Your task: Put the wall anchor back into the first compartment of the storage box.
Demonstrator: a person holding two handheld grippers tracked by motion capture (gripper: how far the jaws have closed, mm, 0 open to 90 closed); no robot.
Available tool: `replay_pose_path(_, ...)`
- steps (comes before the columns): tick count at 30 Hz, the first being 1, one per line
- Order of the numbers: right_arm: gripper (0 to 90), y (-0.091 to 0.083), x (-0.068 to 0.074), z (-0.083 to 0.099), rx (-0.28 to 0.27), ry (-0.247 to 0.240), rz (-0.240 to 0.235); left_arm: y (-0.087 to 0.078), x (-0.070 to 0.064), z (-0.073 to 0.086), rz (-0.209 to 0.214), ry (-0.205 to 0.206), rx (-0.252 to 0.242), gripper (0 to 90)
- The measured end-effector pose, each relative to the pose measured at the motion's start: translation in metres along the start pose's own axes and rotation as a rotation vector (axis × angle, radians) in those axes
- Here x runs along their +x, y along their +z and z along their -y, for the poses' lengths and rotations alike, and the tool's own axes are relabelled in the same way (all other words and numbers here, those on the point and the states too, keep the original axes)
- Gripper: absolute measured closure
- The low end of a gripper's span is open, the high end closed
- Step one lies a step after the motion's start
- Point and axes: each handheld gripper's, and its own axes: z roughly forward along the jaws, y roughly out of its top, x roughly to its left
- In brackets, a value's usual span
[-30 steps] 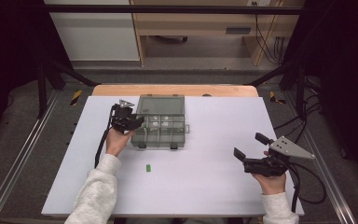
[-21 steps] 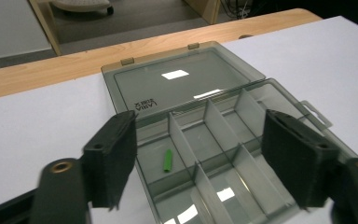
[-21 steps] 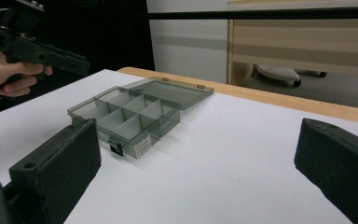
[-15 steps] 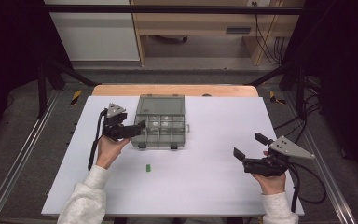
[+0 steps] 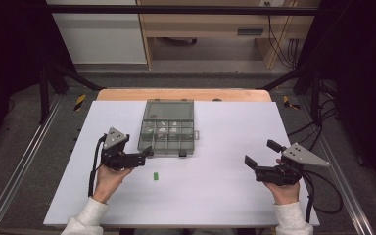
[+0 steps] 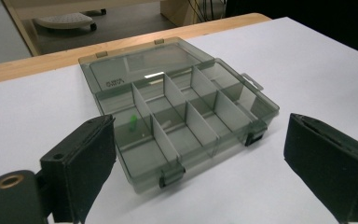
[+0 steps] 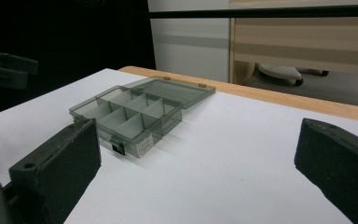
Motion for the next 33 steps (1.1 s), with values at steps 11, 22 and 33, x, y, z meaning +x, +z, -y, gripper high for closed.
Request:
replay_pose_path(11, 0.6, 0.002, 0.001, 0.001, 0.001, -0.002, -0.001, -0.005, -0.017, 0.029, -0.007, -0.004, 0.049, 9.3)
replay_pose_path(22, 0.6, 0.004, 0.002, 0.004, 0.016, -0.004, -0.004, 0.010, -0.021, 0.054, -0.009, -0.023, 0.128, 13.1)
replay_pose_path(33, 0.6, 0.006, 0.003, 0.006, 0.024, -0.007, -0.008, 0.028, -0.027, 0.067, -0.013, -0.030, 0.195, 27.6)
